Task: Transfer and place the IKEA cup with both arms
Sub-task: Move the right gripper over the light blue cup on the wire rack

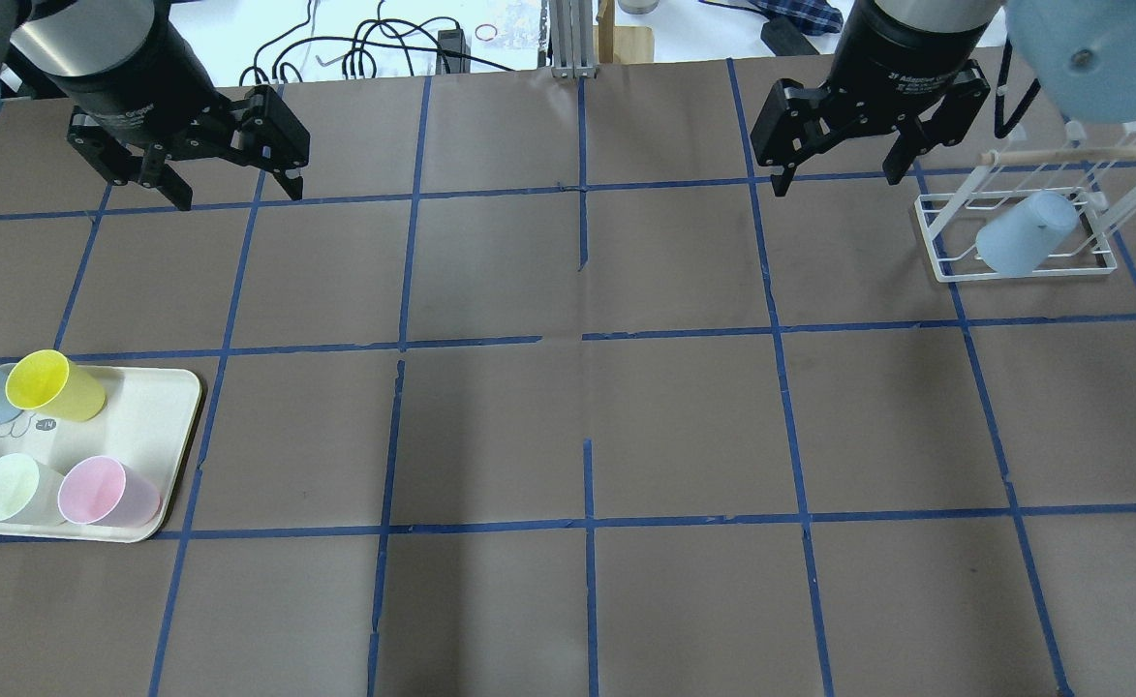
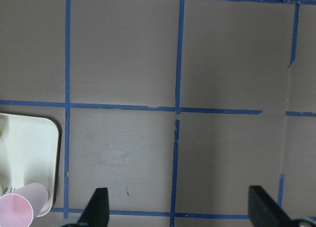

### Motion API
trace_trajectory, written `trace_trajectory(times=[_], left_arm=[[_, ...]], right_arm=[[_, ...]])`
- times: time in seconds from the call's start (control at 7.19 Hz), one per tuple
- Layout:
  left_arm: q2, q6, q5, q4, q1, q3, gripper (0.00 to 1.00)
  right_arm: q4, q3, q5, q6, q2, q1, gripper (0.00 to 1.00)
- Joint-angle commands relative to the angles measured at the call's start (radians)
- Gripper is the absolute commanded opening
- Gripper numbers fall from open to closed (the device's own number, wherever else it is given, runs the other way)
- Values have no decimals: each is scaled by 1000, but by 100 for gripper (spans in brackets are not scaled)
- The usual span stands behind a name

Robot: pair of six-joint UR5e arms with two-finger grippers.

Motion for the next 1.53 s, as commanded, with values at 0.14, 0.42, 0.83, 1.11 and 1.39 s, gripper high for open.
trace_trajectory(times=[0.14,0.42,0.83,1.11,1.39], left_arm=[[3,2,9,-4,-1,3,100],[3,3,5,-20,4,6,100],[5,3,1,-20,2,6,100],[3,3,-2,-20,2,6,100],[3,3,-3,-18,2,5,100]], right_arm=[[-1,0,0,2,3,0,100],[-1,0,0,0,3,0,100],[-1,-2,0,-2,2,0,100],[-2,-3,-5,-29,8,-11,100],[-95,5,-5,-67,22,-59,100]])
